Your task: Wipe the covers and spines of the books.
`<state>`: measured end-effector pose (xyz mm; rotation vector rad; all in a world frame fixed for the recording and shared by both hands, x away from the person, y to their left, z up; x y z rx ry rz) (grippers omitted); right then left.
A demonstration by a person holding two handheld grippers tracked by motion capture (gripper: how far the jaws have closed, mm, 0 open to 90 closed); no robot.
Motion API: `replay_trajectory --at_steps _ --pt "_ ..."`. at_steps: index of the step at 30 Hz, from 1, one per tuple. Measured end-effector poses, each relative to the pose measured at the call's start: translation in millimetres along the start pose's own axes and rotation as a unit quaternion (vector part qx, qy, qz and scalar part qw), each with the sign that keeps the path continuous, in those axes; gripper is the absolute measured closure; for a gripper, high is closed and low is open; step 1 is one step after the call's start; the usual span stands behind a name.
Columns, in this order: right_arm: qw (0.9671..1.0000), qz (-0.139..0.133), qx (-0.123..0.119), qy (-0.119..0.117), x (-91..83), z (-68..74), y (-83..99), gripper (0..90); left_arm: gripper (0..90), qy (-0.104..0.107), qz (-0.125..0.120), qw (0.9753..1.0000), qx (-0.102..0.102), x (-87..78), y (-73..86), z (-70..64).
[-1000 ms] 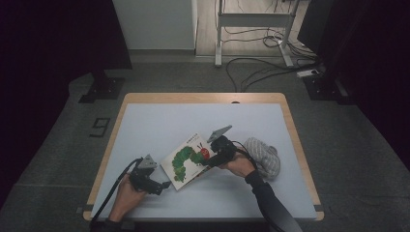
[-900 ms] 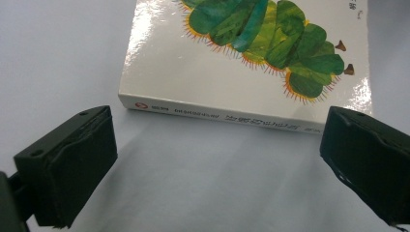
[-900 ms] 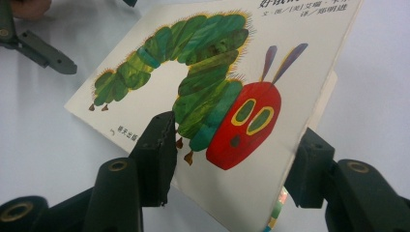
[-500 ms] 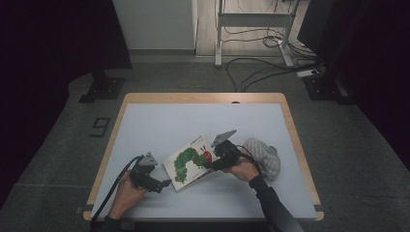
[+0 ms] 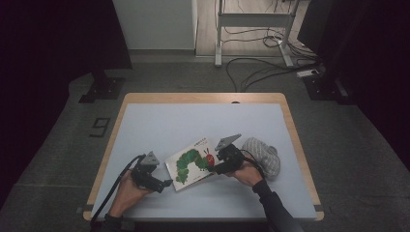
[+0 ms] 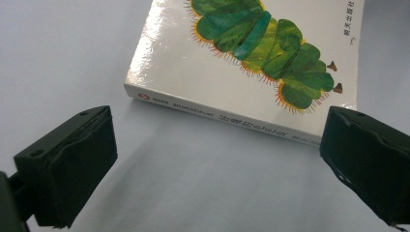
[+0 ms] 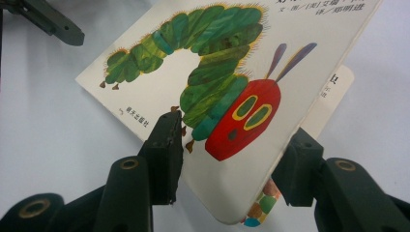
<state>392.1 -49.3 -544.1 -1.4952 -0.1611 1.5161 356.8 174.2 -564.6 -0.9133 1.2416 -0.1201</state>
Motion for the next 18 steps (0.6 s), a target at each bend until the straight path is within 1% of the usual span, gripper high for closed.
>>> replay_trajectory --at_steps 5,11,12,18 --pt "1.0000 -0.001 0.001 0.002 -1.8 1.0 4.2 49.4 0.3 0.004 0.002 1.0000 0.005 1.1 -2.0 -1.8" --pt "1.0000 -0.001 0.008 0.002 -2.9 1.6 11.1 50.3 1.2 0.005 -0.001 1.0000 0.003 1.6 -4.0 -3.1" --pt "1.0000 -0.001 0.008 0.002 -2.9 1.4 12.1 50.5 1.3 0.006 0.001 1.0000 0.007 1.1 -3.9 -2.7" --pt "1.0000 -0.002 0.009 0.002 -4.5 2.1 17.1 51.2 1.7 0.012 -0.004 0.9999 0.002 -0.3 -6.4 -3.5"
Point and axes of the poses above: each handheld gripper's, and its own axes: x roughly forward along the jaws, y roughly out of its underside, z roughly to its left, the point moved 8 cm from there along x, roughly forward along the jaws, and after that the axes turned 8 degrees about x, right-handed, at the moved point
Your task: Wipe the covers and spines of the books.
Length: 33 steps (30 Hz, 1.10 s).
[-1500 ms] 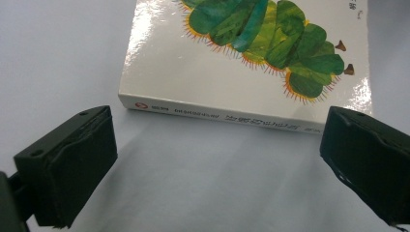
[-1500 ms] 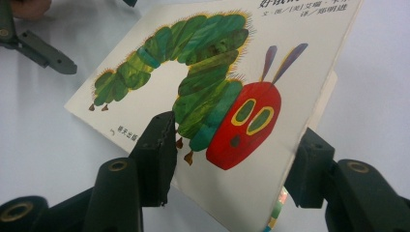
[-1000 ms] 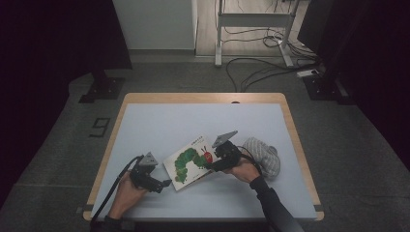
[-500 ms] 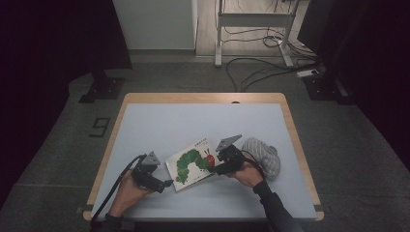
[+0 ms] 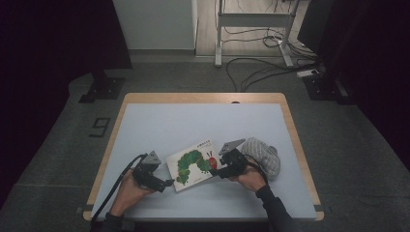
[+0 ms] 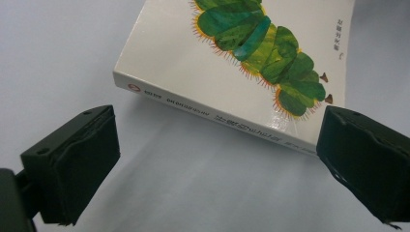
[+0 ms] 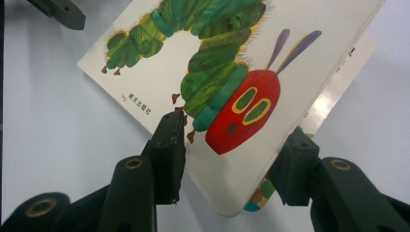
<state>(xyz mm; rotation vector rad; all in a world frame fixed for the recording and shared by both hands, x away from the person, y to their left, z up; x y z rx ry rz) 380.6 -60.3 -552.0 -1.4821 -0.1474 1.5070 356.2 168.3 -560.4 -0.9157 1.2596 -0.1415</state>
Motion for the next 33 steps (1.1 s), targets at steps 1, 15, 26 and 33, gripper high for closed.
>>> replay_trajectory --at_steps 1,15,26,33 --pt "1.0000 -0.001 0.000 0.001 -0.1 0.1 1.0 51.3 1.8 0.001 0.000 1.0000 0.000 0.0 -0.3 -0.2" --pt "1.0000 -0.001 -0.003 0.005 -0.2 -1.1 13.3 52.4 6.0 0.024 0.005 0.9997 0.005 10.9 -6.4 -4.4" --pt "0.9999 -0.009 0.005 -0.006 -1.5 -2.6 14.0 49.1 15.1 0.025 -0.002 0.9995 0.020 11.9 -12.8 -10.4" --pt "0.9999 -0.012 -0.004 0.004 -3.3 -4.7 11.1 42.3 17.2 0.015 0.000 0.9993 0.035 7.9 -14.9 -12.2"
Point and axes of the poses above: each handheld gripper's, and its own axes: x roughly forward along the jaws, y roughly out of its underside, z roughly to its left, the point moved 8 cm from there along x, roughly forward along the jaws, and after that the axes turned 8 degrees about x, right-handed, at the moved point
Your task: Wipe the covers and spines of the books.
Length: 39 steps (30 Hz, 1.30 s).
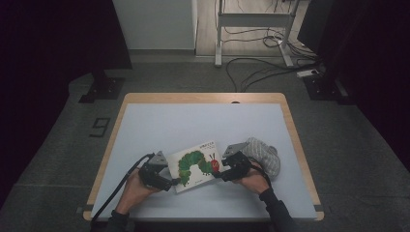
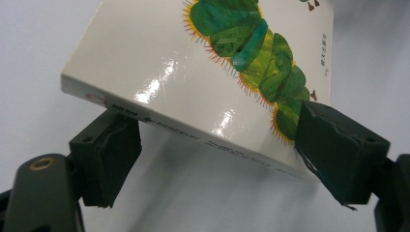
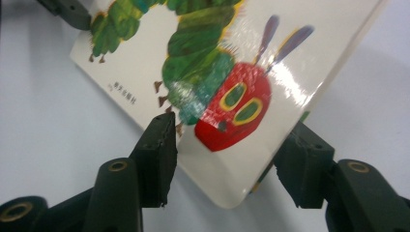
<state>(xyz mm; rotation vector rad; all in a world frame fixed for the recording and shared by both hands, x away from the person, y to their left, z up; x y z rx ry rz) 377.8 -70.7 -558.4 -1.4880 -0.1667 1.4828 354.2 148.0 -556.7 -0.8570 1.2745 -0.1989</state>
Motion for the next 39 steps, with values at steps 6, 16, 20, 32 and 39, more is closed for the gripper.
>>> replay_trajectory --at_steps 6,16,20,32,39 --pt "0.9995 -0.016 0.011 0.024 -0.5 -8.6 -8.3 33.9 19.0 -0.008 0.003 0.9999 0.009 -0.7 -1.4 -0.7" --pt "0.9991 -0.005 0.039 0.011 15.1 -19.5 -20.9 29.4 23.1 -0.016 -0.001 0.9998 0.013 -3.9 -5.2 -0.4" --pt "0.9986 -0.005 0.052 0.012 16.5 -20.3 -27.0 32.7 28.7 -0.017 -0.010 0.9998 0.010 -7.2 -7.5 0.0" --pt "0.9984 -0.034 0.038 0.025 3.8 -15.1 -41.1 44.0 47.9 -0.004 -0.034 0.9994 0.004 -18.7 -18.7 -2.9" --pt "0.9978 -0.047 0.041 0.024 0.8 -15.2 -43.6 48.5 51.2 -0.027 -0.026 0.9993 0.005 -22.7 -22.4 1.6"
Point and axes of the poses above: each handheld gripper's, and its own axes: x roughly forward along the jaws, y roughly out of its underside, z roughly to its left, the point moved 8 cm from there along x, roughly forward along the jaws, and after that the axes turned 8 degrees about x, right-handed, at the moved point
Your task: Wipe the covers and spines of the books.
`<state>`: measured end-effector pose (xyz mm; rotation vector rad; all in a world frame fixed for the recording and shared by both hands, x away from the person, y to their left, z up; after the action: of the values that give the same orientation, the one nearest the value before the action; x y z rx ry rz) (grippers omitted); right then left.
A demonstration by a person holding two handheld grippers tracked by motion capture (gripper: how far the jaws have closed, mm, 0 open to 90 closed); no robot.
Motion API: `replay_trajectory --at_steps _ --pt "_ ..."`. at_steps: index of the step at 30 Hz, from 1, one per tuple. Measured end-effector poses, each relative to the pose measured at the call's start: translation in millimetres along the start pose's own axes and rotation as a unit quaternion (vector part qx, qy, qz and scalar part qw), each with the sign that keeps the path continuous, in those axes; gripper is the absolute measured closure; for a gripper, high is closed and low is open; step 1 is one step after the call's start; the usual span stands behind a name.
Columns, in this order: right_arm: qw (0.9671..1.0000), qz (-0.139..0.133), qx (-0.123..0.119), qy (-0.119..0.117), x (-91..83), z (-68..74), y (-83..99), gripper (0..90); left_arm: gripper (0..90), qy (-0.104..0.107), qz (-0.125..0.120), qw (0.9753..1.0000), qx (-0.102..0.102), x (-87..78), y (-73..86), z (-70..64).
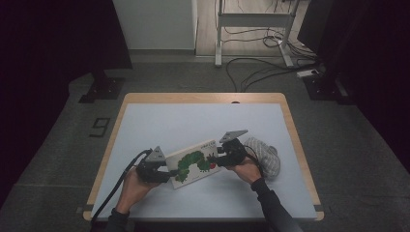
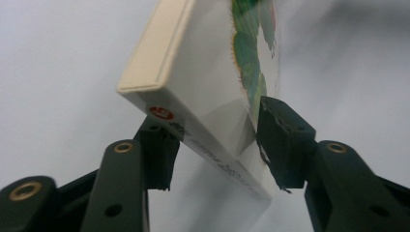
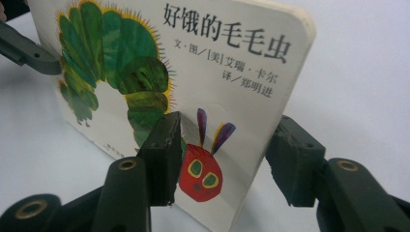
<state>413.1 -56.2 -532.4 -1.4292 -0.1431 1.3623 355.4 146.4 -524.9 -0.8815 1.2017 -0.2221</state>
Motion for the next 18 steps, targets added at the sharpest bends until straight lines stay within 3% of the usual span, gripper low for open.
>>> replay_trajectory --at_steps 18 --pt "0.9995 -0.019 -0.021 0.013 -3.0 6.7 -10.5 52.5 62.2 -0.033 -0.015 0.9993 0.005 -11.0 -4.5 8.6"
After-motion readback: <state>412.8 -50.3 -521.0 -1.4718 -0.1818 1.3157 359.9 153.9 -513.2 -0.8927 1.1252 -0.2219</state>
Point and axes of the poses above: each handheld gripper's, and its own axes: x roughly forward along the jaws, y roughly out of its underside, z roughly to its left, the point moved 8 cm from there along x, roughly forward along the jaws, and after that the axes turned 8 degrees about x, right-handed, at the moved point
